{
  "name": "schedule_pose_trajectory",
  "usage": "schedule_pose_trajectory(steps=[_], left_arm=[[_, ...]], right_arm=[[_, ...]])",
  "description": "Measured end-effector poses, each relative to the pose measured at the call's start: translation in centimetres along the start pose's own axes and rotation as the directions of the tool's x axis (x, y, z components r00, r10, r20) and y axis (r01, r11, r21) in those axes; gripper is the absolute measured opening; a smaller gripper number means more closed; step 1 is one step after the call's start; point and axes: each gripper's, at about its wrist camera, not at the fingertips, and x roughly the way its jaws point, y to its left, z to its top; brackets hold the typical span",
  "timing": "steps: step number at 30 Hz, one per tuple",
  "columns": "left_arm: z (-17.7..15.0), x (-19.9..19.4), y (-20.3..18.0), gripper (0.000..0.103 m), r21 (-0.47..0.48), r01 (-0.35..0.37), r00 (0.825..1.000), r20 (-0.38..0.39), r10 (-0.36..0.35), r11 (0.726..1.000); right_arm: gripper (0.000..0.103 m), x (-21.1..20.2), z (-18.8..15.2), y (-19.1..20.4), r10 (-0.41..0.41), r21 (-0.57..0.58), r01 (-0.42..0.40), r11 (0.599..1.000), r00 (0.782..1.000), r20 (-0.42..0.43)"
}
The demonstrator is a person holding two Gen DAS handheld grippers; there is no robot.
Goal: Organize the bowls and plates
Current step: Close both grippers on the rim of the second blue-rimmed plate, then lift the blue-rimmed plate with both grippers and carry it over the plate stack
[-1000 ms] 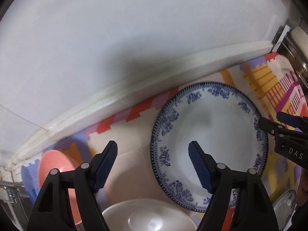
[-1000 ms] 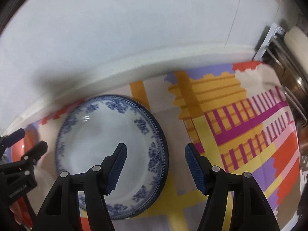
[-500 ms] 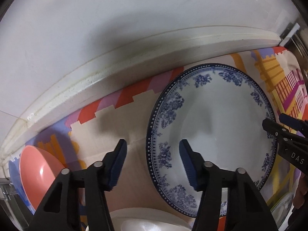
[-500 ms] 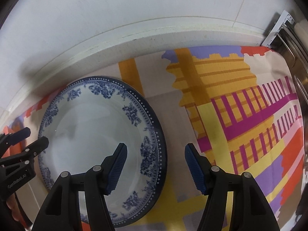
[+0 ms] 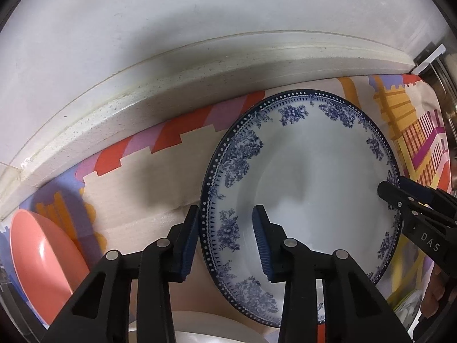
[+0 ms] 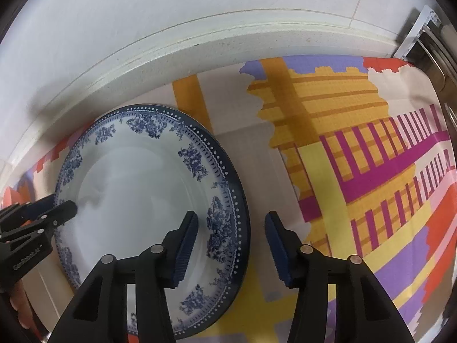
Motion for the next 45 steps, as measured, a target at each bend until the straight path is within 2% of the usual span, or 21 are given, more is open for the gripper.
schedule_pose_trajectory(steps=[3,13,22,35,45], left_arm=[[-0.1,-0.1,0.1,0.036,-0.013,-0.003,1.0,0.006,0.003,1.0],[-0.9,-0.7,-0.4,0.035,-0.006,-0.05,0.997,0.05,0.05,0.999],[-1.7,-3.6,-0.9,0.035,-0.01,-0.028,0.996,0.079,0.029,1.0],[-7.3,-9.8,-4.3,0.035,-0.025,-0.002,0.984,0.18,0.006,1.0],[-12.2,-12.6,-7.6,0.035,-0.009,-0.002,0.973,0.23,0.004,1.0]], right_arm=[[0.038,-0.1,-0.2,-0.1,0.014,-0.01,-0.013,1.0,1.0,0.005],[0.037,-0.3,-0.8,-1.3,0.05,0.032,-0.051,0.998,0.999,0.017],[0.037,-2.9,-1.1,-3.1,0.032,0.042,-0.033,0.999,0.999,0.041],[0.037,-9.8,-5.3,-4.3,-0.001,0.063,-0.008,0.998,0.991,0.135],[0.037,-14.4,-10.4,-6.1,-0.009,0.077,-0.006,0.997,0.982,0.189]])
